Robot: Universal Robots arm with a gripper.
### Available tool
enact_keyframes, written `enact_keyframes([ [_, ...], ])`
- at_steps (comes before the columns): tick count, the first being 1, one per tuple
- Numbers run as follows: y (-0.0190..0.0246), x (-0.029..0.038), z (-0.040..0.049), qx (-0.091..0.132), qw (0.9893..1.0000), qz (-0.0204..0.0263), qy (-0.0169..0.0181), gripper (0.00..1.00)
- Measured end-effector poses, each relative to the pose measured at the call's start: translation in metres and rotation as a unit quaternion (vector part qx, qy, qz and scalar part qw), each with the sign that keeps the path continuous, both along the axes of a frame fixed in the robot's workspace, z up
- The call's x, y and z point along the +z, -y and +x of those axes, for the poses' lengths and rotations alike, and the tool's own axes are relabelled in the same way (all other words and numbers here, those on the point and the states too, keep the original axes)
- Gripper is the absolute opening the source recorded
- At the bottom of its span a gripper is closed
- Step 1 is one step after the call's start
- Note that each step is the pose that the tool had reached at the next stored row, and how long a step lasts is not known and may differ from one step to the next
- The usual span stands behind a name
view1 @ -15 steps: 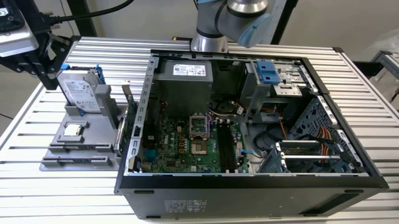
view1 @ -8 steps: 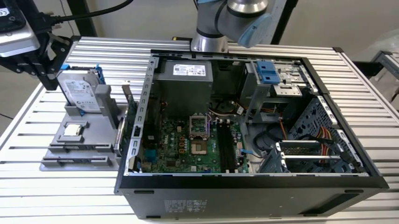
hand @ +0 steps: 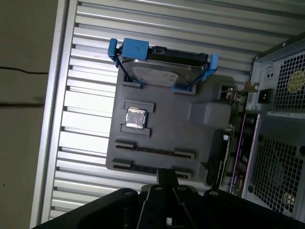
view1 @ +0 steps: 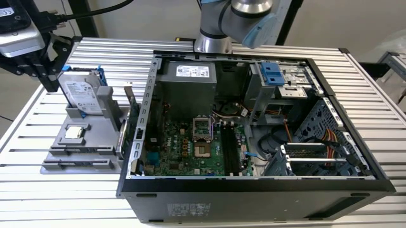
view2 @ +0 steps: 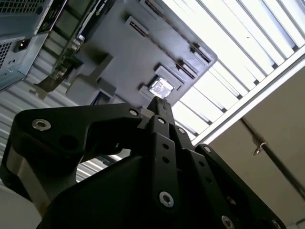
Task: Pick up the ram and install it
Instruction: 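Pick up the ram and move it above insertion slot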
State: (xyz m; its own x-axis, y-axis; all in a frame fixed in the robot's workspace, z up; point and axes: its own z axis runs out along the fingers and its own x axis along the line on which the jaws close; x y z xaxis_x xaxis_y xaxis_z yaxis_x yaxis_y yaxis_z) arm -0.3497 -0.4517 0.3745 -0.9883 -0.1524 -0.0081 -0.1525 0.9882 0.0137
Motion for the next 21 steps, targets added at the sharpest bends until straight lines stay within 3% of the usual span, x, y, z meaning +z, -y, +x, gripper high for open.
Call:
enact_keyframes([
  [8,0.0,0.0,0.0,0.025,0.9997,-0.0001,0.0,0.0],
  [21,0.0,0.0,0.0,0.04,0.9992,-0.0001,0.0,0.0],
])
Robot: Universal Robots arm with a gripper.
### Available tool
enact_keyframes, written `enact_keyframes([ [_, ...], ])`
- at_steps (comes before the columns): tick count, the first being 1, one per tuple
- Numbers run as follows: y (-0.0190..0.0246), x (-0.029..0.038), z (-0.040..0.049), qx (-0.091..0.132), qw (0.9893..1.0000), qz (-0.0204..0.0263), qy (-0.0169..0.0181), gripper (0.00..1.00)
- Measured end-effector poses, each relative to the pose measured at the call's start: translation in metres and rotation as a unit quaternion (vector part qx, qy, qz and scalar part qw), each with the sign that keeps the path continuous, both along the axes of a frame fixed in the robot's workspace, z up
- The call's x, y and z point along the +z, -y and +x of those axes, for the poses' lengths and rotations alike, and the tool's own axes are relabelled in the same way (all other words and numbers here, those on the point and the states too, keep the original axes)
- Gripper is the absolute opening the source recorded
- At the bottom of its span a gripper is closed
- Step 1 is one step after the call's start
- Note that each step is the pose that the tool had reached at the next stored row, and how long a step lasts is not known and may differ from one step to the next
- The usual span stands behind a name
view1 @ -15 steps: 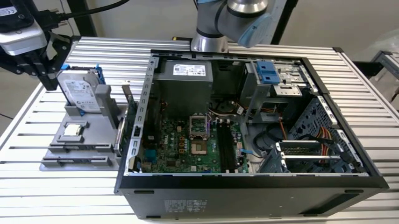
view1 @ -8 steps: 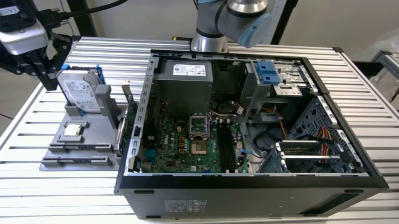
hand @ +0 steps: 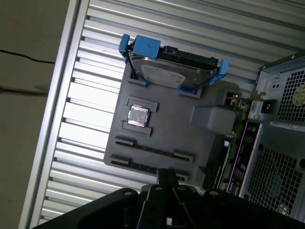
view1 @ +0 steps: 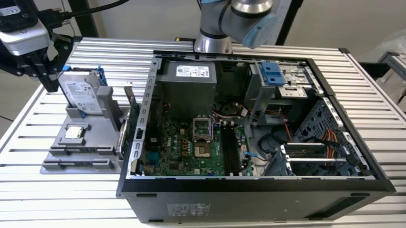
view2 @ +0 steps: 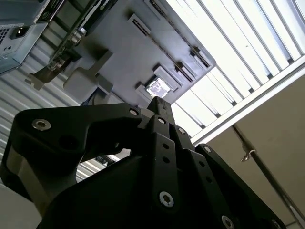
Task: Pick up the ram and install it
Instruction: 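Pick up the ram and move it above insertion slot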
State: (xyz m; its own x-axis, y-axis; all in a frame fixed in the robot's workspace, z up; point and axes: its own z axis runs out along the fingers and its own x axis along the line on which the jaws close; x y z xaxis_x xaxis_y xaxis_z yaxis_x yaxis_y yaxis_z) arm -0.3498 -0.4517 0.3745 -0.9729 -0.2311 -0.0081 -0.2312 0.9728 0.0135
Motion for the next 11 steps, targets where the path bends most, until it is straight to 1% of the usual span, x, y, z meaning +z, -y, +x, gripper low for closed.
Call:
enact_keyframes([
  [4,0.0,0.0,0.0,0.002,1.0,0.0,0.0,0.0],
  [11,0.0,-0.0001,-0.0001,0.019,0.9998,-0.0005,0.0,0.0],
])
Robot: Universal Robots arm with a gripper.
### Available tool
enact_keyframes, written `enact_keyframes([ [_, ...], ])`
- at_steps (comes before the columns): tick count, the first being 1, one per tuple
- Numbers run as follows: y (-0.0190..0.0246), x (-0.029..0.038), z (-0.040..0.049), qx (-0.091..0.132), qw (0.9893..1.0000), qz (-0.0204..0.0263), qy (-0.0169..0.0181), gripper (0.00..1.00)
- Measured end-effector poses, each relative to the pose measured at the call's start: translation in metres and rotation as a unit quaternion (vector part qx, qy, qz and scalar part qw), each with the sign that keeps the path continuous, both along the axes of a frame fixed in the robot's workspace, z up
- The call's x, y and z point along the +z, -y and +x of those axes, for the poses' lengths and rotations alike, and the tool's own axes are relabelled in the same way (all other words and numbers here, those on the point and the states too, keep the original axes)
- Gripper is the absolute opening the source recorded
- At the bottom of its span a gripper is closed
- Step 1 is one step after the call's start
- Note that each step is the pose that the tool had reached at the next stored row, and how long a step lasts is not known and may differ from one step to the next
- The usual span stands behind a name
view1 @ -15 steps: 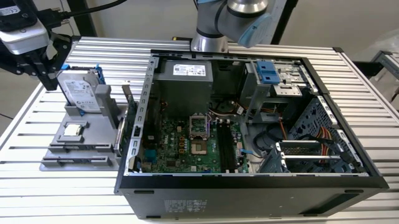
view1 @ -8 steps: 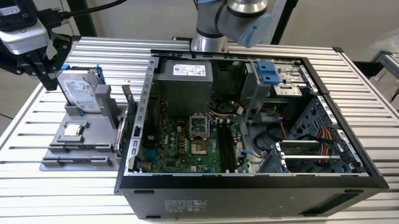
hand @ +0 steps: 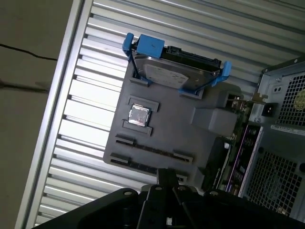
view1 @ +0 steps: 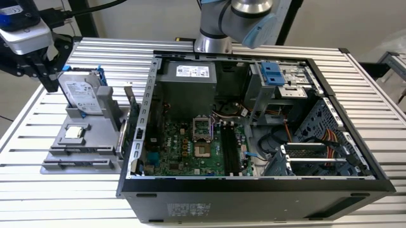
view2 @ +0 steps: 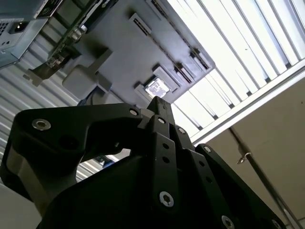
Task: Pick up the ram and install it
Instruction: 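Pick up the ram and move it above insertion slot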
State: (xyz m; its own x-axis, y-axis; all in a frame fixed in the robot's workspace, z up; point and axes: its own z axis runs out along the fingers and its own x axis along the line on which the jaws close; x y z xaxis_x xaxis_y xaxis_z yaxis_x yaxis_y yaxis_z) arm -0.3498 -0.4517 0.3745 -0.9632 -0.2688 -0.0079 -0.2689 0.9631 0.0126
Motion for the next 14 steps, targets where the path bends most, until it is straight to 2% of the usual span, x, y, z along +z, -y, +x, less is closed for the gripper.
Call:
enact_keyframes([
  [14,0.0,0.0,0.0,0.033,0.9995,-0.0026,0.0,0.0],
])
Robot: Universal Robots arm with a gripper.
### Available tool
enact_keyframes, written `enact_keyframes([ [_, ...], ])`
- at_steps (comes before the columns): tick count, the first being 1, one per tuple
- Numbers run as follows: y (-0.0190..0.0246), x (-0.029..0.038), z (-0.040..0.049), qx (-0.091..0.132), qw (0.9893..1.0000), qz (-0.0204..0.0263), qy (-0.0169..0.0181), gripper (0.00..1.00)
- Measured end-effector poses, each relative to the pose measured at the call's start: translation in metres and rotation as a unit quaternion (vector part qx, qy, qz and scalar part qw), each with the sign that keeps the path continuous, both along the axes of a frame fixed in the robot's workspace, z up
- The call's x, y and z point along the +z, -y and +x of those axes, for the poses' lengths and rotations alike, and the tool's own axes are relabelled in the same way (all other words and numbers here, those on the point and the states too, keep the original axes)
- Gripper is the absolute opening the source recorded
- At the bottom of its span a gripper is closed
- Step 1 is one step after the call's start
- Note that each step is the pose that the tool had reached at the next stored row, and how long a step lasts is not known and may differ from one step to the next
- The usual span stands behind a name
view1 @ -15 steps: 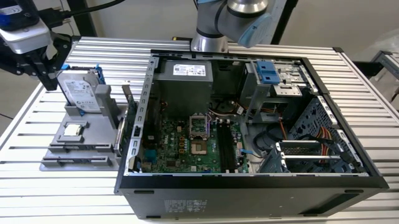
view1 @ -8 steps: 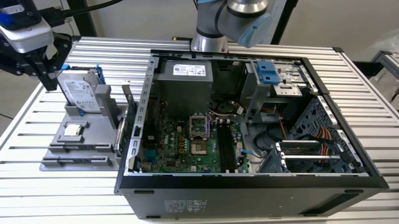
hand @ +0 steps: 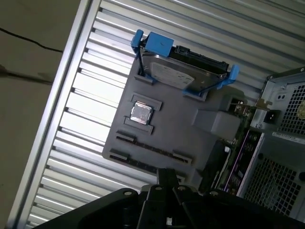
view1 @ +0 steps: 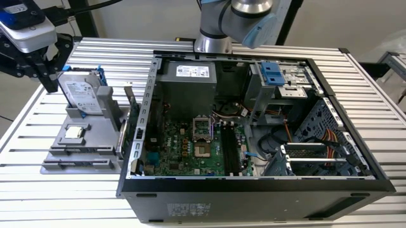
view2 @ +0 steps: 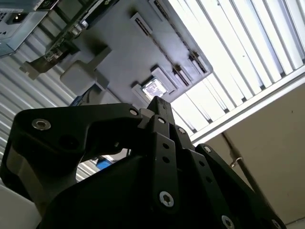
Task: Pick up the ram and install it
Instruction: 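Pick up the ram and move it above insertion slot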
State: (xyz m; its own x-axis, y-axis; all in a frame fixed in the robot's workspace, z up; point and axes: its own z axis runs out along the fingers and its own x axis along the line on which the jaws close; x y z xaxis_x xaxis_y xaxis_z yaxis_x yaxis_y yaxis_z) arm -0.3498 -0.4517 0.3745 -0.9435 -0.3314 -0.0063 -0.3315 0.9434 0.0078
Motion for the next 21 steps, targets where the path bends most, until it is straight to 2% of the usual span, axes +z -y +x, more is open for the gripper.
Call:
enact_keyframes([
  [11,0.0,0.0,0.0,0.033,0.9994,-0.0026,0.0,0.0],
  [21,0.0,0.0,0.0,0.069,0.9976,-0.0053,0.0,0.0],
])
